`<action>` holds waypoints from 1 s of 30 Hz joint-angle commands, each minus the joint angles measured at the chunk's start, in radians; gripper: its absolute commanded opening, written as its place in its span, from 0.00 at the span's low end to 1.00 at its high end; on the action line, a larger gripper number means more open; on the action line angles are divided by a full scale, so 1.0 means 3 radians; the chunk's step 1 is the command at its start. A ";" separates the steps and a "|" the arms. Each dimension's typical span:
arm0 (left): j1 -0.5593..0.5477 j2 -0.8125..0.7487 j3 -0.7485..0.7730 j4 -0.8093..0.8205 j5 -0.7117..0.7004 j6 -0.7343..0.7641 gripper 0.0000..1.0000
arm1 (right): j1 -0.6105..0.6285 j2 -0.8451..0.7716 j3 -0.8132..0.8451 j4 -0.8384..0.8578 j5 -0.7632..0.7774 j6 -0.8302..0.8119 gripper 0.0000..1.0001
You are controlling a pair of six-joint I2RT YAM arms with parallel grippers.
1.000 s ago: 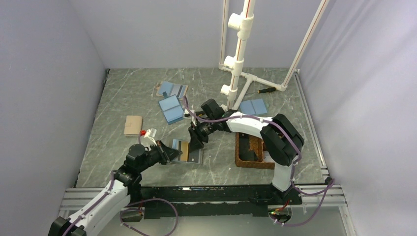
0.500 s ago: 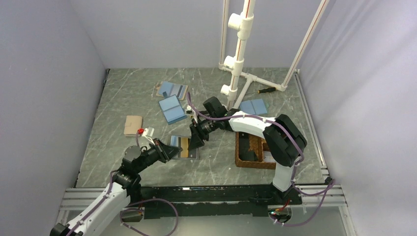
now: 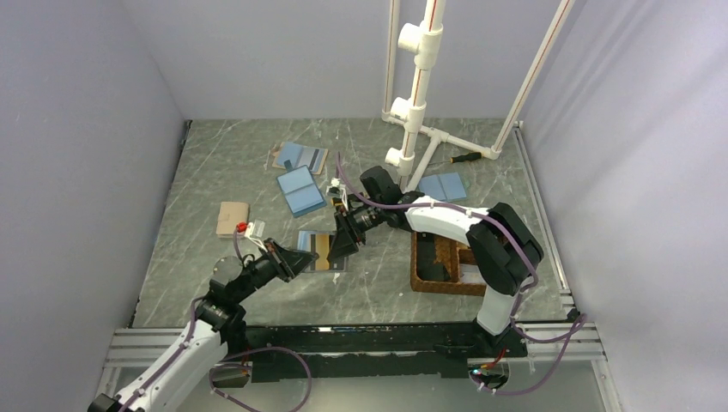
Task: Take the credit cards out of the card holder
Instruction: Remove the credit card from the card holder.
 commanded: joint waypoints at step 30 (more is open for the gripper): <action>0.0003 0.0215 0.0071 0.1030 0.0151 -0.0267 0.00 | -0.0002 -0.0247 -0.0099 0.0619 -0.0356 0.0423 0.33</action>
